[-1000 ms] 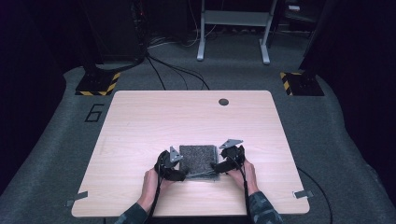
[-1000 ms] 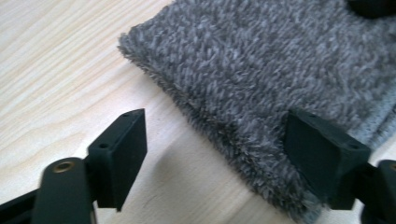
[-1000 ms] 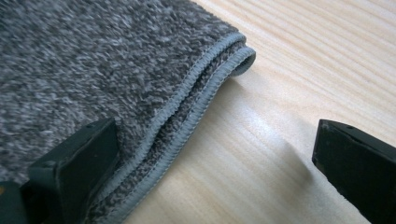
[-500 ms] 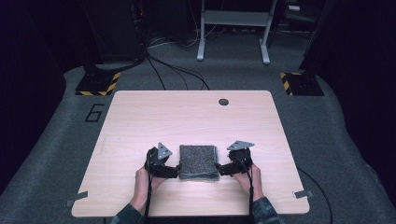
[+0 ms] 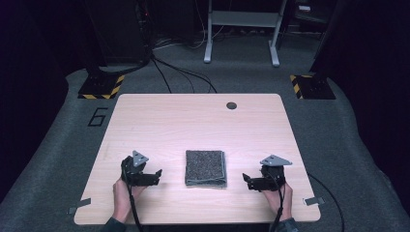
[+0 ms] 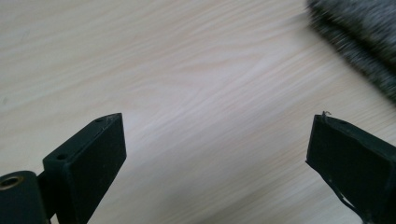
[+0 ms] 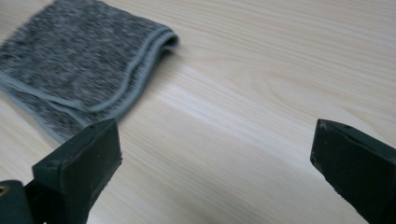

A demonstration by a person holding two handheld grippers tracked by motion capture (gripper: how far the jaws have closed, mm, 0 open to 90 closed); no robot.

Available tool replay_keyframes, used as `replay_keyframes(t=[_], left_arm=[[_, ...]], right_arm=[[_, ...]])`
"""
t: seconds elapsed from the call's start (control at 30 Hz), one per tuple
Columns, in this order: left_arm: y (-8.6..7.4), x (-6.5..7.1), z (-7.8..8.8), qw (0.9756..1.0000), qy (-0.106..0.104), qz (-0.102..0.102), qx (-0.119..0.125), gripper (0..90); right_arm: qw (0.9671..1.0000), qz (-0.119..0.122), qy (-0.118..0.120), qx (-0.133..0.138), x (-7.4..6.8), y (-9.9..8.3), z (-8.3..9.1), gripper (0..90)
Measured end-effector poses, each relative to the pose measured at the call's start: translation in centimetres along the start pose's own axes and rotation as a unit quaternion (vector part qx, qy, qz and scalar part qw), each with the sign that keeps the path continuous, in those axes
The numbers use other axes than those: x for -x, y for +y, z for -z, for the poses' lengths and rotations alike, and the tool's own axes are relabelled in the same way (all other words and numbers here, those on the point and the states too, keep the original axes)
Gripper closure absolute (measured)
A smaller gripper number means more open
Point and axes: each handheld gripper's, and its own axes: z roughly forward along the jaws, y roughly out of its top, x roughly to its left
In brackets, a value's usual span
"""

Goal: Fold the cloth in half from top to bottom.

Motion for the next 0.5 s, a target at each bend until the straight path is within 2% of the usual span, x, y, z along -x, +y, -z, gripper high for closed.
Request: replay_keyframes(t=[0.07, 0.23, 0.3, 0.33, 0.4, 0.5], left_arm=[[-1.0, -0.9, -0.1, 0.9998, 0.010, 0.019, -0.006, 4.3], [-3.0, -2.8, -0.5, 0.9985, 0.025, 0.039, -0.028, 2.9], [-3.6, -3.6, -0.4, 0.9979, 0.024, 0.056, -0.022, 1.7], [-3.8, -3.8, -0.3, 0.9977, 0.028, 0.059, -0.018, 1.4], [-4.0, -4.1, -0.3, 0.9976, 0.028, 0.063, -0.014, 1.3], [-4.3, -4.3, -0.3, 0.9972, 0.023, 0.070, -0.006, 0.3]], right_arm=[[1.0000, -0.008, -0.005, -0.002, 0.7, -0.7, 0.3, 1.2], [0.9986, -0.033, -0.039, -0.014, 2.9, -2.8, 0.8, 1.2], [0.9978, -0.041, -0.049, -0.019, 3.8, -3.5, 0.9, 1.2], [0.9969, -0.048, -0.057, -0.026, 4.2, -3.9, 0.9, 1.3], [0.9961, -0.045, -0.068, -0.035, 4.8, -4.4, 0.7, 1.2], [0.9954, -0.051, -0.067, -0.045, 5.5, -5.0, 0.4, 1.1]])
